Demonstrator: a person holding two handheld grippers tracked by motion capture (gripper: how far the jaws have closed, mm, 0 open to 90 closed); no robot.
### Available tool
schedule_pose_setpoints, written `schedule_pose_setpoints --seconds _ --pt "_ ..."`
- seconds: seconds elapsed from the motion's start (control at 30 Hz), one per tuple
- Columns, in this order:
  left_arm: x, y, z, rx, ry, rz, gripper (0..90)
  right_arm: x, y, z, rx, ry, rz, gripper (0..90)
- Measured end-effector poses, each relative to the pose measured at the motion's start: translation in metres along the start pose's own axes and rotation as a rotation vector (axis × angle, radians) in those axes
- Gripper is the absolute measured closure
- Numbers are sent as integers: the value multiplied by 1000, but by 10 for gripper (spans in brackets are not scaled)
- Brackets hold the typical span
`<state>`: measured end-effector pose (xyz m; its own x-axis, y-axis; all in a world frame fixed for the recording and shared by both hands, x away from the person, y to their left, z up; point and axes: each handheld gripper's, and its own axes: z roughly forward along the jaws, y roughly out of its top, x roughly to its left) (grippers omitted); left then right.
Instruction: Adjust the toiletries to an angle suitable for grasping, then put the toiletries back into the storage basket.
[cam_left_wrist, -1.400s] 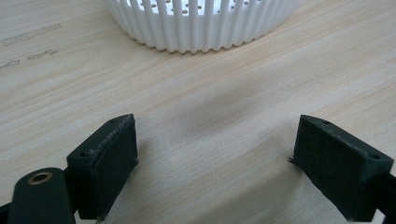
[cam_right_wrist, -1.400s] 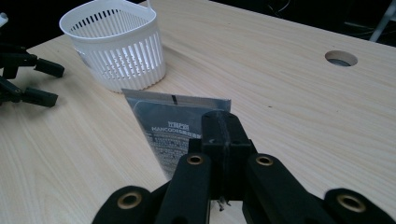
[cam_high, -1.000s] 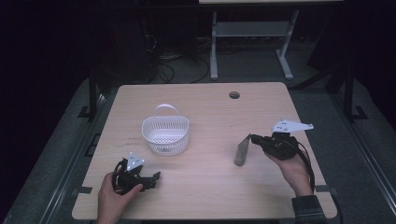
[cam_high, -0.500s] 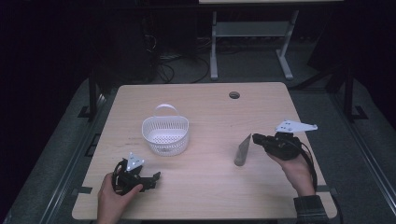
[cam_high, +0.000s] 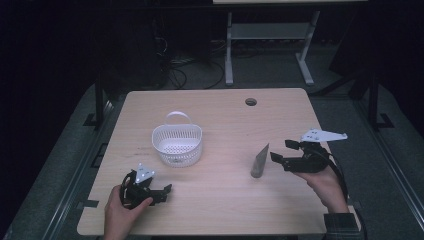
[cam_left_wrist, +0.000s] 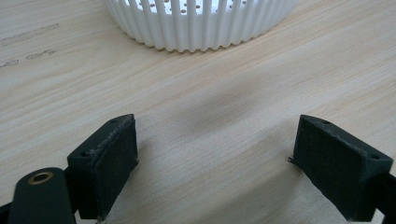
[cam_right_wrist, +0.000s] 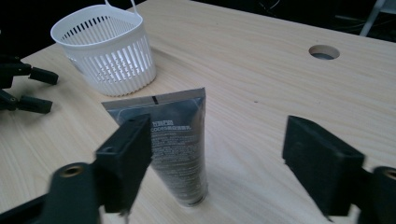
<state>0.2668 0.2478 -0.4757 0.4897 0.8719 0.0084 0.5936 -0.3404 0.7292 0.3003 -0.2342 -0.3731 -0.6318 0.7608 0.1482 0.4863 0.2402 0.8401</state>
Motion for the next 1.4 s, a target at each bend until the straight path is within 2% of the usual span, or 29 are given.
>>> schedule_pose_setpoints --seconds 0.1,0.43,1.03,1.4 --pt "0 0 0 0 0 0 126 3 2 -1 -7 9 0 139" --pt "0 0 0 3 -1 4 127 10 10 3 -23 23 -27 108" --pt "0 -1 -1 -1 0 2 127 23 20 28 24 58 -61 105" --pt "0 -1 -1 0 0 2 127 29 24 44 69 46 -98 116"
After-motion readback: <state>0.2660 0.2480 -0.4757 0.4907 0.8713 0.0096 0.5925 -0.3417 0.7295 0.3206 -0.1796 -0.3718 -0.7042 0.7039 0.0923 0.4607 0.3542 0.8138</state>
